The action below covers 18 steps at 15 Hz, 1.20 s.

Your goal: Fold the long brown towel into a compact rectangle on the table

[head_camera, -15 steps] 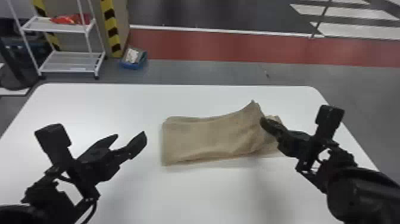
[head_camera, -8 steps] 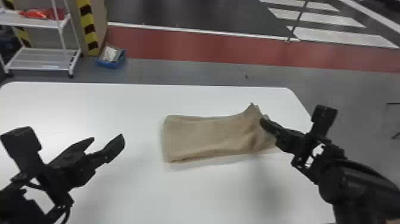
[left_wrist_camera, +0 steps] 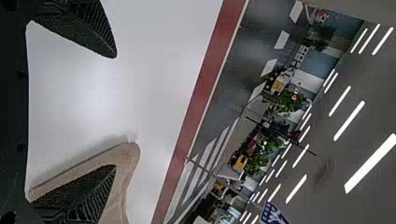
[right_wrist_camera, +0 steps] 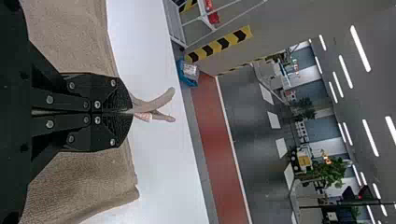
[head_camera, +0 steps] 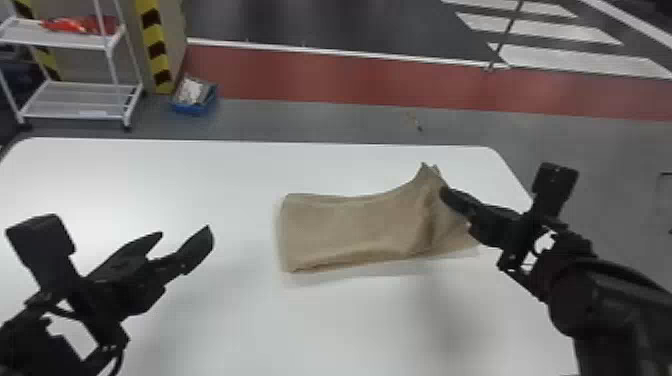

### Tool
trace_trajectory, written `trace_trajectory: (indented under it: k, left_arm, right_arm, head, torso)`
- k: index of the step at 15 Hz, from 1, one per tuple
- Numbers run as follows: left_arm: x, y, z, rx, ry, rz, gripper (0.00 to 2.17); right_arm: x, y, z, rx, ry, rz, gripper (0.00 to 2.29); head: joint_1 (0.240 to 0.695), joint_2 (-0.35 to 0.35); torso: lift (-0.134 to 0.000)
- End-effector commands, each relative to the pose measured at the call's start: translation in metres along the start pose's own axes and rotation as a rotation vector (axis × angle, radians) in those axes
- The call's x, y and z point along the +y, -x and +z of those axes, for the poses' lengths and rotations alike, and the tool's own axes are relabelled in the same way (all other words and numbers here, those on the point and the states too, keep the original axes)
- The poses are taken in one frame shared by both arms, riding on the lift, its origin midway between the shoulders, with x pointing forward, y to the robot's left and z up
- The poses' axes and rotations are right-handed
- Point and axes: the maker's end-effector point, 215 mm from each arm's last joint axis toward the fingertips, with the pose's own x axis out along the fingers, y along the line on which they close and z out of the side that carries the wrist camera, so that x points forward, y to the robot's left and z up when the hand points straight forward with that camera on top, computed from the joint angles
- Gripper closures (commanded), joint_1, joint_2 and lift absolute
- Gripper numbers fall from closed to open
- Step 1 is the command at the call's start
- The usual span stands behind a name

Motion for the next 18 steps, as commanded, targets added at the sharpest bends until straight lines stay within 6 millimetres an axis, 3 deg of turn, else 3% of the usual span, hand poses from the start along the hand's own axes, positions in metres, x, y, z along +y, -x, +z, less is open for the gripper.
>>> trace_trajectory:
  k: [1,7,9,11,13,15,17,18]
  left_arm:
    - [-0.001,0.000,0.000,-0.001,-0.001,-0.002,0.04]
    - [0.006,0.001,-0.006,0.008,0.005,0.010,0.04]
    - [0.008,0.003,-0.003,0.003,0.004,0.014,0.04]
    - [0.006,0.001,-0.003,0.004,0.004,0.010,0.04]
    - [0.002,-0.001,-0.005,0.006,0.003,0.004,0.04]
    - [0.002,0.000,-0.002,0.001,0.002,0.004,0.04]
    - [0.003,0.001,-0.002,0.001,0.002,0.005,0.04]
    - [0.002,0.000,-0.003,0.003,0.003,0.005,0.04]
  right_arm:
    - [-0.023,0.007,0.017,-0.025,-0.009,-0.033,1.48]
    - [-0.046,-0.003,-0.025,0.031,0.002,-0.083,1.48]
    - [-0.056,-0.003,-0.028,0.029,0.015,-0.110,1.48]
    - [-0.049,0.000,-0.018,0.000,-0.015,-0.075,1.48]
    - [-0.032,0.009,0.011,-0.050,0.005,-0.047,1.48]
    - [-0.032,0.017,0.029,-0.085,-0.030,-0.032,1.48]
    - [-0.046,0.021,0.044,-0.097,-0.027,-0.052,1.48]
    - [-0.058,0.016,0.035,-0.063,-0.020,-0.075,1.48]
  head:
    - [0.695,-0.190]
    - [0.695,-0.226]
    - [0.695,-0.227]
    - [0.695,-0.231]
    - [0.695,-0.230]
    - [0.695,-0.229]
    - [0.695,-0.231]
    - [0.695,-0.238]
  torso:
    - [-0.124]
    - [-0.124]
    - [-0.124]
    - [-0.124]
    - [-0.124]
    - [-0.124]
    - [-0.124]
    - [-0.124]
